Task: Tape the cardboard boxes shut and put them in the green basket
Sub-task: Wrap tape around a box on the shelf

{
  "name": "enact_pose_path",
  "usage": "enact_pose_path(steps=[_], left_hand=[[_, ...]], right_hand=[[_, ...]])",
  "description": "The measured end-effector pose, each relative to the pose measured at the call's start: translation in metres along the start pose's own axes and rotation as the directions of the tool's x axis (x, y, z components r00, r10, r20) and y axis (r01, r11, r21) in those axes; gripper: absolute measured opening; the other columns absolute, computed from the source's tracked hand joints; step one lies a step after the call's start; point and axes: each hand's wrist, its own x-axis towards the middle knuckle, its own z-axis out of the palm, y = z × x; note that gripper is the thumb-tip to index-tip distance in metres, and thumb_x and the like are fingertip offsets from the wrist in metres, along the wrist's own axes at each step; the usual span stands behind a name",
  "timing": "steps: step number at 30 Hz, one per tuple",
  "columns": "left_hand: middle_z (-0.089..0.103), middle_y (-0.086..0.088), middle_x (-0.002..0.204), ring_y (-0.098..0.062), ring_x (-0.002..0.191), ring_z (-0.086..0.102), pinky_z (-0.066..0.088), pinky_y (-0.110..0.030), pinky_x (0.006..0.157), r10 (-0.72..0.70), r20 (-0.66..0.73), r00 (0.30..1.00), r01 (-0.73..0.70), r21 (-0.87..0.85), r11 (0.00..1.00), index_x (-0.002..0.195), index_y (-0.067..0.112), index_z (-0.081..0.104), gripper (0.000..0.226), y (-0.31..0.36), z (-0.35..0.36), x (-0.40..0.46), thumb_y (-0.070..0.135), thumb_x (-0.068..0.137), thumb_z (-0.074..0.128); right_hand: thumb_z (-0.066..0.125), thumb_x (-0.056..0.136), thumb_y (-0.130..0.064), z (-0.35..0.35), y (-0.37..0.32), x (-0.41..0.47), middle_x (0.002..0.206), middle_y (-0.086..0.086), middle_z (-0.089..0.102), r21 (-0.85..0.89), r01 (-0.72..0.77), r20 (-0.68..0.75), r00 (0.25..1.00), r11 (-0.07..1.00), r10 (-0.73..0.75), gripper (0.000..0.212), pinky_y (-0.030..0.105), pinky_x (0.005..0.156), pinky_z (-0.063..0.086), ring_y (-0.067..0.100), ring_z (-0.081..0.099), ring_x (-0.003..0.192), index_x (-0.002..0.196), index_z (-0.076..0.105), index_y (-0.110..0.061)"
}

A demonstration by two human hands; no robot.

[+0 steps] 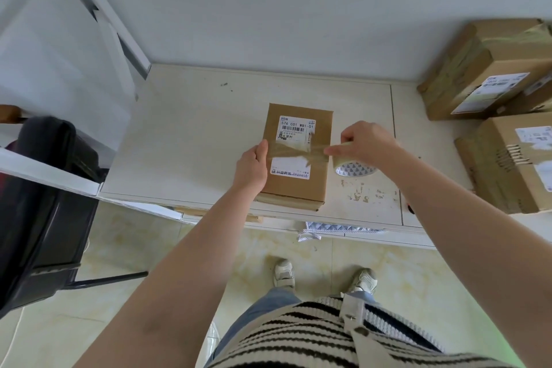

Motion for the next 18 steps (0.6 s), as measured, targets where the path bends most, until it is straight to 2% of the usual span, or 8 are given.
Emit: enact_pose_path(steps=[3, 6, 7, 9, 11, 13, 15, 18], left_hand=[[0.060, 0.012, 0.072, -0.011, 0.072, 0.058, 0.041, -0.025, 0.061, -0.006, 0.030, 1.000, 0.006, -0.002, 1.000, 0.099, 0.022, 0.065, 0.047, 0.000, -0.002, 0.001, 0.056, 0.100, 0.032], [0.066, 0.010, 0.093, -0.018, 0.094, 0.065, 0.043, -0.021, 0.062, 0.004, 0.078, 0.997, -0.010, 0.077, 0.997, 0.121, 0.021, 0.060, 0.050, 0.007, -0.005, 0.001, 0.060, 0.096, 0.040], [0.065, 0.008, 0.103, -0.021, 0.102, 0.065, 0.045, -0.021, 0.065, 0.017, 0.081, 0.997, -0.025, 0.100, 0.995, 0.131, 0.020, 0.054, 0.052, 0.010, -0.005, 0.001, 0.057, 0.097, 0.041], [0.057, -0.001, 0.134, -0.026, 0.122, 0.056, 0.052, -0.035, 0.086, 0.035, 0.063, 0.997, -0.047, 0.203, 0.978, 0.150, 0.019, 0.032, 0.061, 0.018, -0.004, 0.003, 0.052, 0.100, 0.039], [0.024, -0.014, 0.159, -0.032, 0.141, 0.035, 0.040, -0.049, 0.107, 0.056, -0.016, 0.998, -0.046, 0.388, 0.921, 0.157, 0.017, 0.008, 0.071, 0.029, 0.004, 0.000, 0.050, 0.101, 0.036], [-0.002, -0.022, 0.162, -0.037, 0.149, 0.011, 0.018, -0.054, 0.117, 0.104, -0.046, 0.994, -0.063, 0.540, 0.840, 0.156, 0.013, -0.006, 0.079, 0.043, 0.019, -0.010, 0.056, 0.100, 0.030], [-0.009, -0.025, 0.161, -0.037, 0.150, 0.000, 0.005, -0.058, 0.117, 0.147, -0.058, 0.987, -0.075, 0.651, 0.755, 0.155, 0.012, -0.010, 0.087, 0.049, 0.037, -0.020, 0.068, 0.095, 0.019], [-0.011, -0.024, 0.161, -0.037, 0.150, 0.000, 0.004, -0.061, 0.116, 0.143, -0.069, 0.987, -0.054, 0.703, 0.709, 0.155, 0.014, -0.012, 0.104, 0.050, 0.042, -0.019, 0.083, 0.083, 0.014]], right_hand=[[0.064, 0.076, -0.067, 0.010, 0.008, 0.003, 0.061, -0.005, 0.053, 0.099, -0.004, 0.040, 0.999, 0.995, 0.000, 0.051, 0.022, 0.047, 0.034, 0.011, 0.050, 0.054, 0.063, 0.058, -0.019], [0.065, 0.077, -0.065, 0.013, 0.011, 0.006, 0.061, -0.003, 0.054, 0.154, -0.002, 0.074, 0.997, 0.988, -0.009, 0.050, 0.023, 0.050, 0.037, 0.012, 0.049, 0.055, 0.065, 0.061, -0.016], [0.066, 0.077, -0.064, 0.012, 0.011, 0.007, 0.062, -0.002, 0.054, 0.165, -0.006, 0.082, 0.997, 0.986, -0.008, 0.050, 0.024, 0.051, 0.037, 0.013, 0.049, 0.055, 0.064, 0.060, -0.016], [0.066, 0.078, -0.063, 0.012, 0.010, 0.008, 0.063, -0.001, 0.054, 0.174, -0.012, 0.095, 0.995, 0.985, -0.005, 0.050, 0.025, 0.053, 0.038, 0.015, 0.049, 0.057, 0.065, 0.059, -0.015], [0.066, 0.078, -0.063, 0.012, 0.010, 0.008, 0.065, 0.000, 0.054, 0.170, -0.014, 0.102, 0.995, 0.985, -0.003, 0.051, 0.027, 0.055, 0.039, 0.015, 0.049, 0.058, 0.067, 0.060, -0.014], [0.066, 0.079, -0.062, 0.012, 0.010, 0.006, 0.065, 0.000, 0.054, 0.165, -0.019, 0.102, 0.995, 0.986, 0.002, 0.051, 0.027, 0.055, 0.039, 0.015, 0.049, 0.058, 0.069, 0.061, -0.013], [0.065, 0.079, -0.063, 0.010, 0.007, 0.004, 0.063, 0.000, 0.053, 0.147, -0.024, 0.091, 0.996, 0.989, 0.011, 0.051, 0.026, 0.053, 0.038, 0.015, 0.049, 0.057, 0.067, 0.060, -0.014], [0.062, 0.083, -0.062, 0.009, 0.007, 0.000, 0.066, 0.001, 0.056, 0.165, -0.001, 0.091, 0.996, 0.986, -0.014, 0.051, 0.026, 0.055, 0.039, 0.016, 0.052, 0.060, 0.070, 0.062, -0.012]])
